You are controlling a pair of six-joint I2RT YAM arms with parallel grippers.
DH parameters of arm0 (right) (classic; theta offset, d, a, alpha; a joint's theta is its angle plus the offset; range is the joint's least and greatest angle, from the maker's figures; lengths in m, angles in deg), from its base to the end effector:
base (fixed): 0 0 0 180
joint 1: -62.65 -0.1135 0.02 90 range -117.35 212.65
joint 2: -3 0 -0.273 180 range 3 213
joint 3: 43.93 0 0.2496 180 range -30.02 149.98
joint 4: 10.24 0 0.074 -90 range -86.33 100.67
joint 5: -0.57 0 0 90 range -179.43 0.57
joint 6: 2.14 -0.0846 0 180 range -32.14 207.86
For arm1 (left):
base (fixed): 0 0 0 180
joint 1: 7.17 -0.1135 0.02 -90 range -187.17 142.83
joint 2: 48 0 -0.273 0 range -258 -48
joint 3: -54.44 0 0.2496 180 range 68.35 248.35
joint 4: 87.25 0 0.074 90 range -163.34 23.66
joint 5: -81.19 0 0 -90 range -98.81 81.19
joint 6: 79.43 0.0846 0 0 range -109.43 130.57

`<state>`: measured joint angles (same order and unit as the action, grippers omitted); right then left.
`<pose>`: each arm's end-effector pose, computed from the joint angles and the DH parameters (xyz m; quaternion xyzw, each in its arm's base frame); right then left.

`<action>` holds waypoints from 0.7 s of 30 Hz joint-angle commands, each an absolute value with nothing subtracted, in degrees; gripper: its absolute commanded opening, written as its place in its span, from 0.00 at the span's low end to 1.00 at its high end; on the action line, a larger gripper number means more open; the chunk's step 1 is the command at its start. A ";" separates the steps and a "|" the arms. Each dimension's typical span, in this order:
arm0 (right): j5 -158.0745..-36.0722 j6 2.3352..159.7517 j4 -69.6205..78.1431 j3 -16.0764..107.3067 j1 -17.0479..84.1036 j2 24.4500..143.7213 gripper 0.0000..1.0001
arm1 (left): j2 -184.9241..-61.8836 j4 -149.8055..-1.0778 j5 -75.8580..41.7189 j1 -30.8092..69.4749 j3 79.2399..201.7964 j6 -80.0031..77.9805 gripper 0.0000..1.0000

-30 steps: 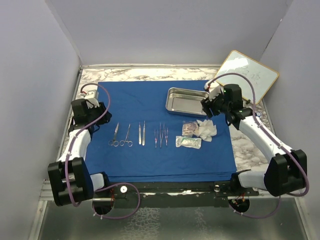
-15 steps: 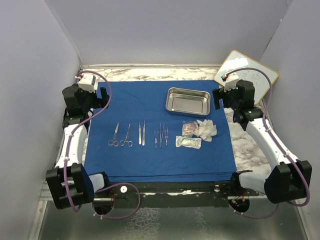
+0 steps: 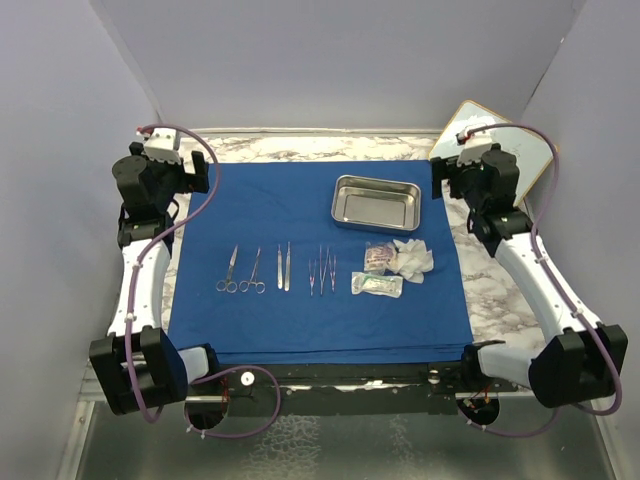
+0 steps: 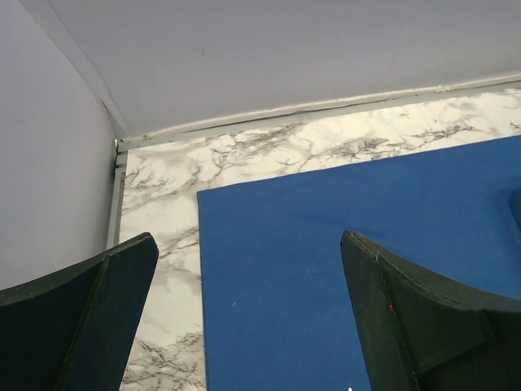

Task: Open and lay out the surgical kit
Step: Reset both arms

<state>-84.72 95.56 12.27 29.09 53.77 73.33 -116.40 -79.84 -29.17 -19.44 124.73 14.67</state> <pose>0.3235 0.0435 0.3286 -0.0945 0.8124 -0.0277 0.5747 0.3205 0.0396 0.3608 0.0666 0.7353 -0.0353 0.6735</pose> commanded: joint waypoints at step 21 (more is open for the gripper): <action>-89.14 100.58 3.14 19.11 54.83 59.50 1.00 | -116.36 -73.67 -29.30 -22.54 128.96 9.61 0.99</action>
<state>-87.43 99.78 5.86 19.41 54.51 60.76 -118.39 -74.57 -28.75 -22.04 128.79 10.75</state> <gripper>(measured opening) 0.997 0.989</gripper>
